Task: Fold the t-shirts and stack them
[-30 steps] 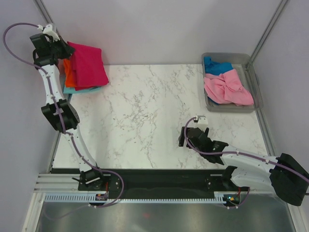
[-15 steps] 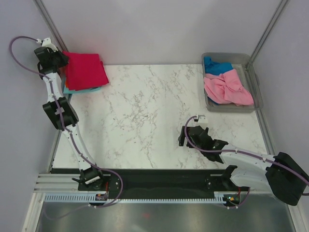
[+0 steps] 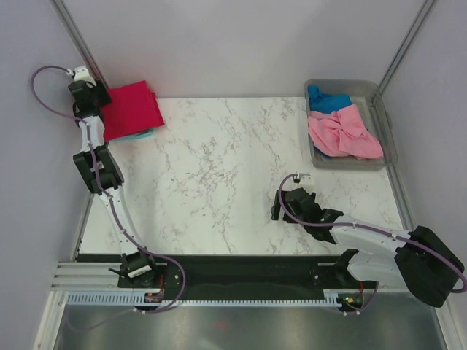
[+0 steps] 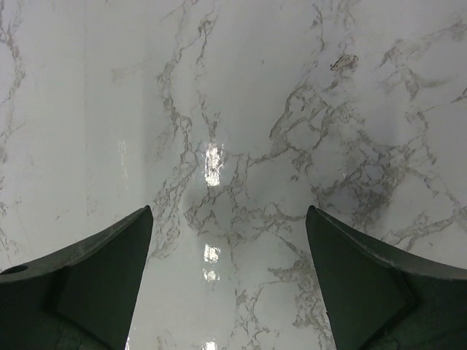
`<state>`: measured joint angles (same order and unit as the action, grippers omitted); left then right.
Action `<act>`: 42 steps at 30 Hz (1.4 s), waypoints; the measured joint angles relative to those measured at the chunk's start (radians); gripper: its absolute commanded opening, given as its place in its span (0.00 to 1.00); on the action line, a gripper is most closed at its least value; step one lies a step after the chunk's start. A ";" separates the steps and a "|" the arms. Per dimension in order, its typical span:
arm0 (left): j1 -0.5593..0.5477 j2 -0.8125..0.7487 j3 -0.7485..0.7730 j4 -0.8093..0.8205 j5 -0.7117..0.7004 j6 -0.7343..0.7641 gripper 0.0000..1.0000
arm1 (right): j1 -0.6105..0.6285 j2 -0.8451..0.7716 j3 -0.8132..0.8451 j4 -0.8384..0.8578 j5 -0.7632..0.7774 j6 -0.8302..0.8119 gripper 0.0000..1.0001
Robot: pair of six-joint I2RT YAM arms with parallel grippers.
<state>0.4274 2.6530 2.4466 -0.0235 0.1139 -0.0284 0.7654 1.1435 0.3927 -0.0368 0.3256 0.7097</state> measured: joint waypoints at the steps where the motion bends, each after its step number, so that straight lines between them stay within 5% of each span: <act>1: -0.005 0.002 -0.002 0.004 -0.005 0.004 0.85 | -0.003 0.001 0.000 0.000 -0.003 0.000 0.93; 3: -0.018 -0.002 -0.016 0.020 -0.025 0.007 0.99 | -0.005 0.003 0.000 0.000 -0.007 0.000 0.93; 9: -0.035 -0.109 -0.186 0.018 -0.116 -0.005 1.00 | -0.009 0.002 0.000 0.003 -0.014 0.000 0.93; 20: -0.059 -0.624 -0.844 0.106 -0.245 -0.150 1.00 | -0.010 -0.053 -0.019 0.037 -0.019 0.000 0.94; 29: -0.337 -1.031 -1.188 0.006 -0.295 -0.317 1.00 | -0.009 -0.051 -0.032 0.046 -0.042 0.000 0.95; 34: -0.482 -1.298 -1.211 -0.143 -0.180 -0.342 1.00 | -0.009 -0.041 -0.032 0.045 -0.050 0.000 0.98; 42: -0.511 -1.823 -1.450 -0.347 0.092 -0.340 1.00 | -0.005 -0.043 -0.032 0.037 -0.046 0.004 0.98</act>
<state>-0.0834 0.8295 0.9962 -0.3706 0.2058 -0.3679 0.7601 1.1004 0.3611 -0.0002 0.2798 0.7139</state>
